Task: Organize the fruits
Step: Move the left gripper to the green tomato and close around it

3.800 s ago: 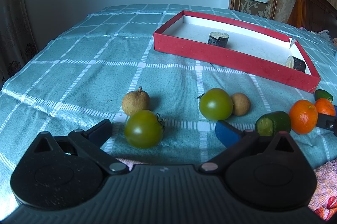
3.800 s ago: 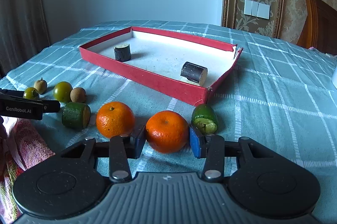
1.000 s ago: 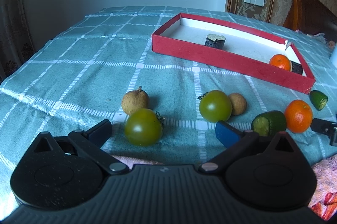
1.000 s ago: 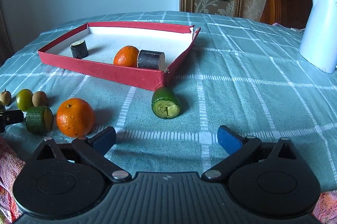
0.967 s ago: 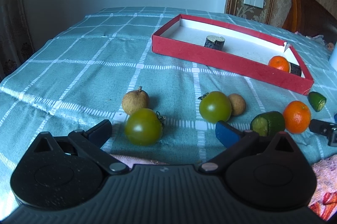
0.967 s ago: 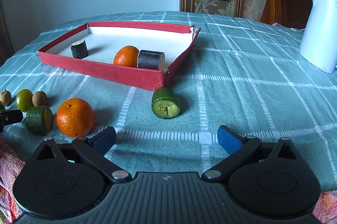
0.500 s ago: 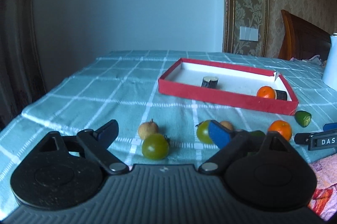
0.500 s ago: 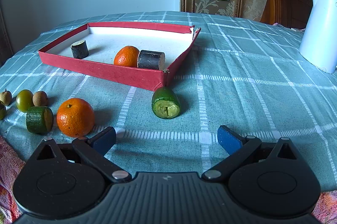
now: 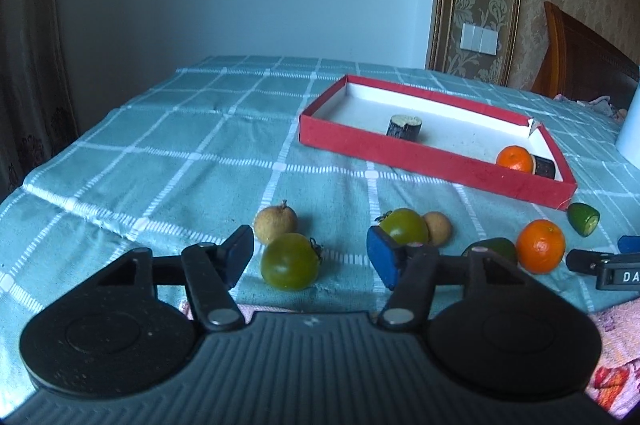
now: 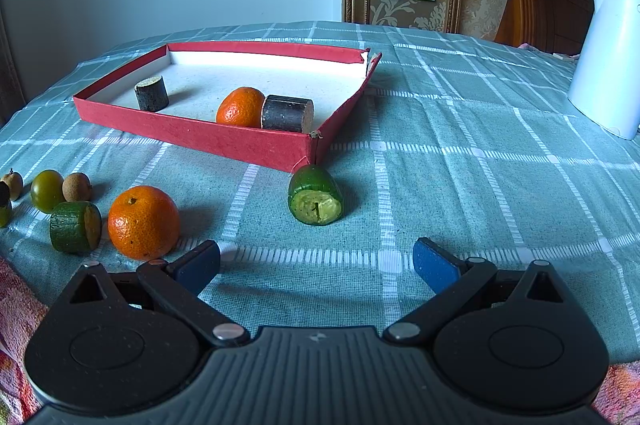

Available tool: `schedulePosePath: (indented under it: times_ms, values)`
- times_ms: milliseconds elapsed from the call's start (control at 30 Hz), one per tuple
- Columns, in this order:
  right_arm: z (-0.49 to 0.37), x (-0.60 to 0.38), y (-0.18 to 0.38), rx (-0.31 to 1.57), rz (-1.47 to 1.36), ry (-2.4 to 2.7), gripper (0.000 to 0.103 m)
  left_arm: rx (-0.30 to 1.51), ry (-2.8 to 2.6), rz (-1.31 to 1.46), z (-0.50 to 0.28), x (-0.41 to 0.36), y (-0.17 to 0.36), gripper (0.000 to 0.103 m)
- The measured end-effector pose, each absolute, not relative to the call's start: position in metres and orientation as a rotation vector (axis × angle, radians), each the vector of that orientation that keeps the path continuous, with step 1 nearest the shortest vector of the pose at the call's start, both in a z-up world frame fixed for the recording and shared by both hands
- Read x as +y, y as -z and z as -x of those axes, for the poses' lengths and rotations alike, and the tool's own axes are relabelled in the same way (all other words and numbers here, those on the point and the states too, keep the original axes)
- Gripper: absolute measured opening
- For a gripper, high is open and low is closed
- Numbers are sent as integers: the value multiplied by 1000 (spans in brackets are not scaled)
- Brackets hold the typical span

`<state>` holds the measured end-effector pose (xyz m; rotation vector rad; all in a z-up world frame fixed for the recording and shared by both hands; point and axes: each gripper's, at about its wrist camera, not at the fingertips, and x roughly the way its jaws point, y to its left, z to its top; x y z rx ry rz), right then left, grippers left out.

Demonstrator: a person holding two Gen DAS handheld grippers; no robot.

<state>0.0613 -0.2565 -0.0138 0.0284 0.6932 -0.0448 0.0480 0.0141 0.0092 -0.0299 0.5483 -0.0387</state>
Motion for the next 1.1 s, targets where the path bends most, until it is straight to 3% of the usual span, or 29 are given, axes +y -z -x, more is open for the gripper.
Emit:
schedulePosePath:
  times_ms: [300, 533, 867, 1100]
  values:
    - [-61, -257, 14, 693, -28, 45, 103, 581, 1, 16, -56, 16, 5, 59]
    - [-61, -257, 14, 693, -28, 45, 103, 598, 6, 20, -60, 16, 9, 42]
    - [-61, -256, 14, 693, -28, 45, 103, 590, 8, 19, -58, 14, 9, 32]
    - [-61, -256, 14, 693, -28, 44, 103, 586, 15, 28, -54, 15, 7, 32]
